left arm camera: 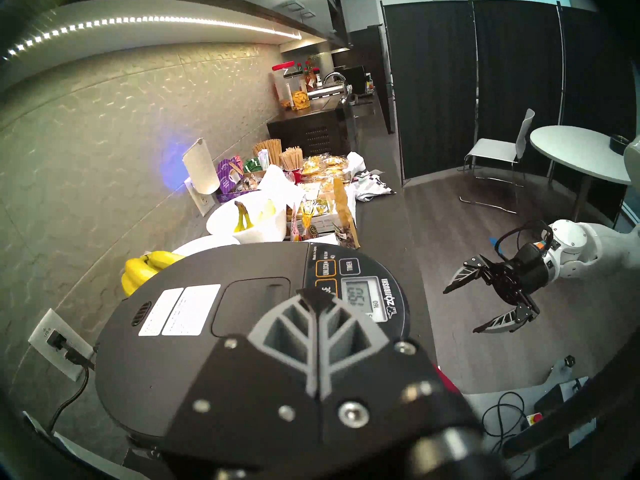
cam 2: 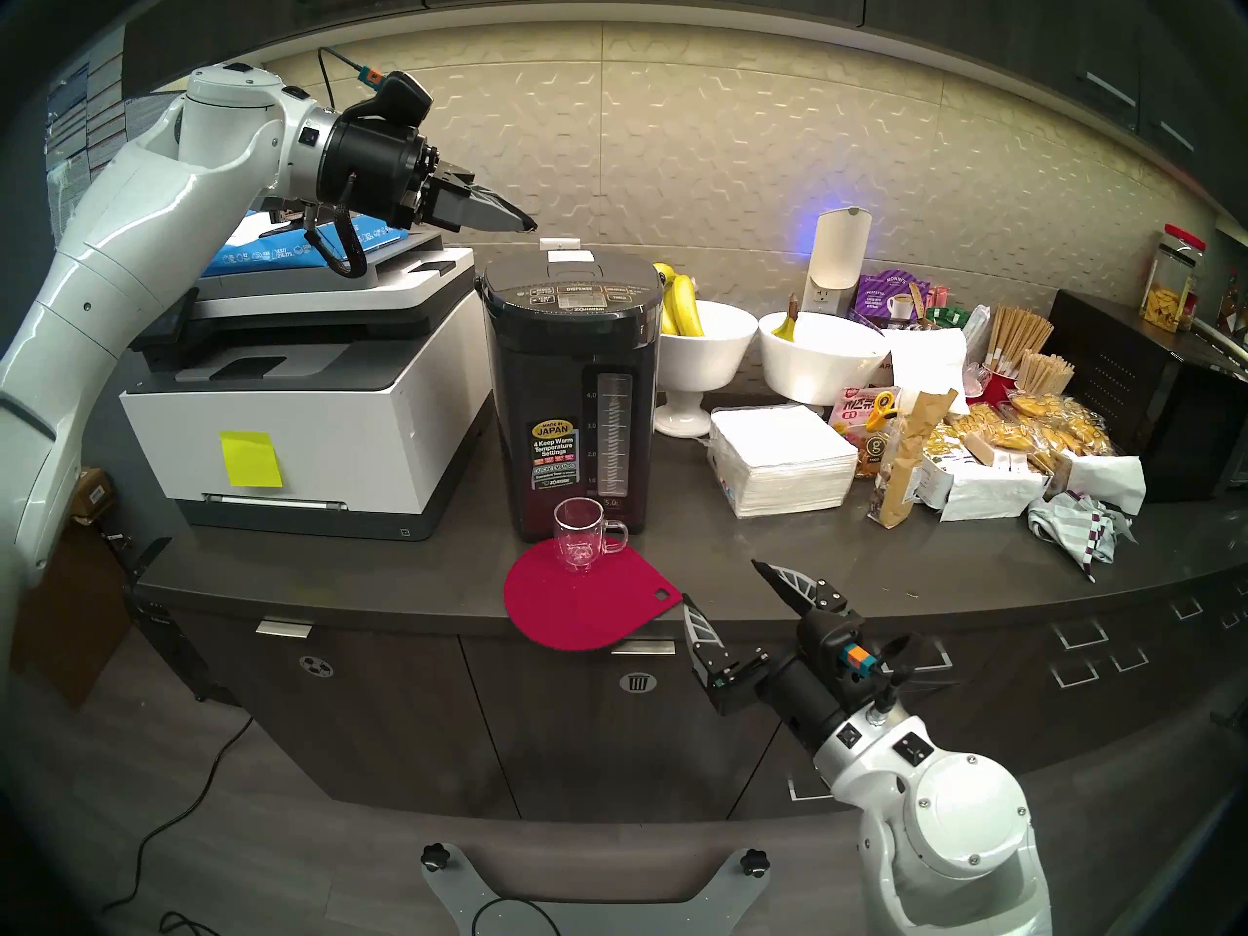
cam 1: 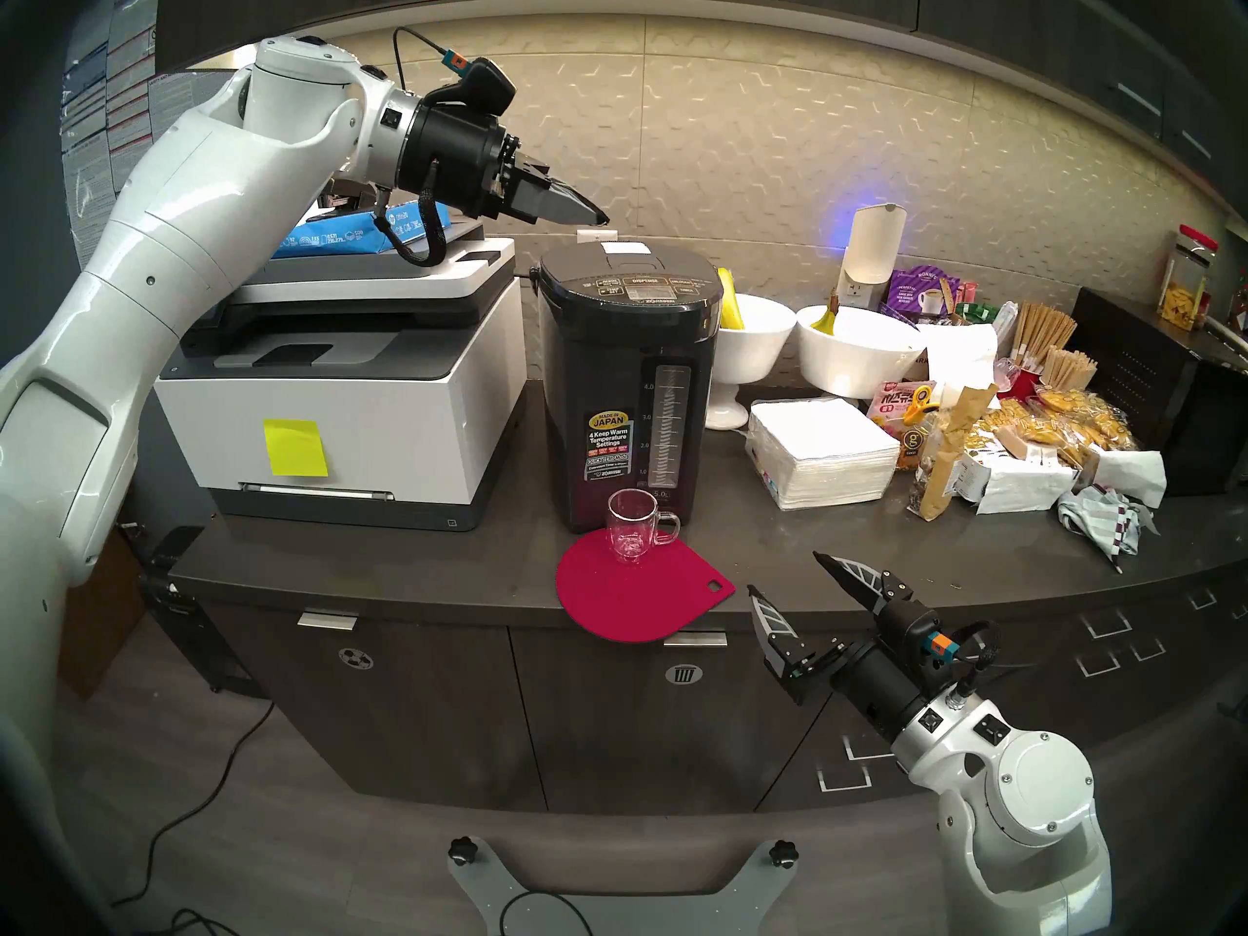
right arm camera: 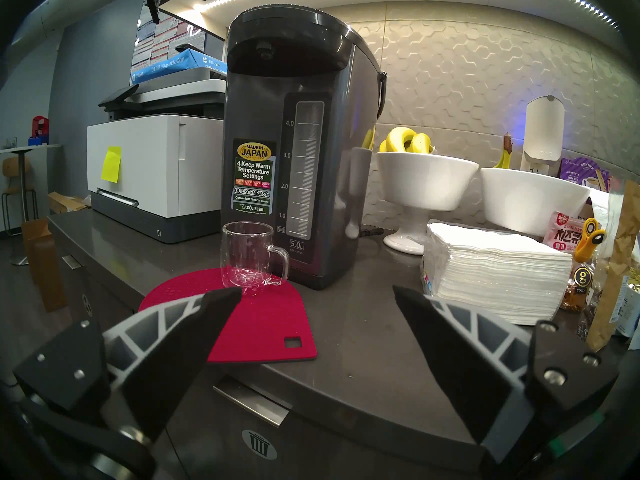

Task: Press the water dispenser button and fill the cup

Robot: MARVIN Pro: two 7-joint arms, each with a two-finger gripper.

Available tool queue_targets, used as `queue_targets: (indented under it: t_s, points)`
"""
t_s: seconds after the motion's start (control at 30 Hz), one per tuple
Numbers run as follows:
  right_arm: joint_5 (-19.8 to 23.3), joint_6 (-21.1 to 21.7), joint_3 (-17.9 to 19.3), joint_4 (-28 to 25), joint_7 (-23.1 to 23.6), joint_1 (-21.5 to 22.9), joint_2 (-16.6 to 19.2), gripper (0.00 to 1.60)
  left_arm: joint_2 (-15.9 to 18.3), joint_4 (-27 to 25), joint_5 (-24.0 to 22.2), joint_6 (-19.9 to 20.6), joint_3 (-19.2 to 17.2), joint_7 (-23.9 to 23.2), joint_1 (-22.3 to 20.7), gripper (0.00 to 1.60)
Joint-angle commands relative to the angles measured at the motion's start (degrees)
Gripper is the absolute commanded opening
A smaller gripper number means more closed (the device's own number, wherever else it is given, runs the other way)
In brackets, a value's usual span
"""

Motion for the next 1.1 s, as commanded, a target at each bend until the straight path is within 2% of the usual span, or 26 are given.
queue_targets:
  t_s: [0.0, 0.43, 1.07]
  points:
    - [-0.12, -0.17, -0.12, -1.37, 0.05, 0.17, 0.1, 1.6, -1.49, 1.44, 0.08, -0.08, 0.53, -3.23, -3.55, 0.0]
    - [-0.08, -0.21, -0.11, -1.29, 0.08, 0.21, 0.09, 1.6, -3.52, 2.0, 0.68, 3.35, 3.76, -2.87, -8.52, 0.0]
    - [-0.13, -0.17, -0.11, -1.37, 0.07, 0.17, 0.07, 1.6, -2.07, -1.36, -3.0, 3.94, 7.73, -1.42, -7.87, 0.0]
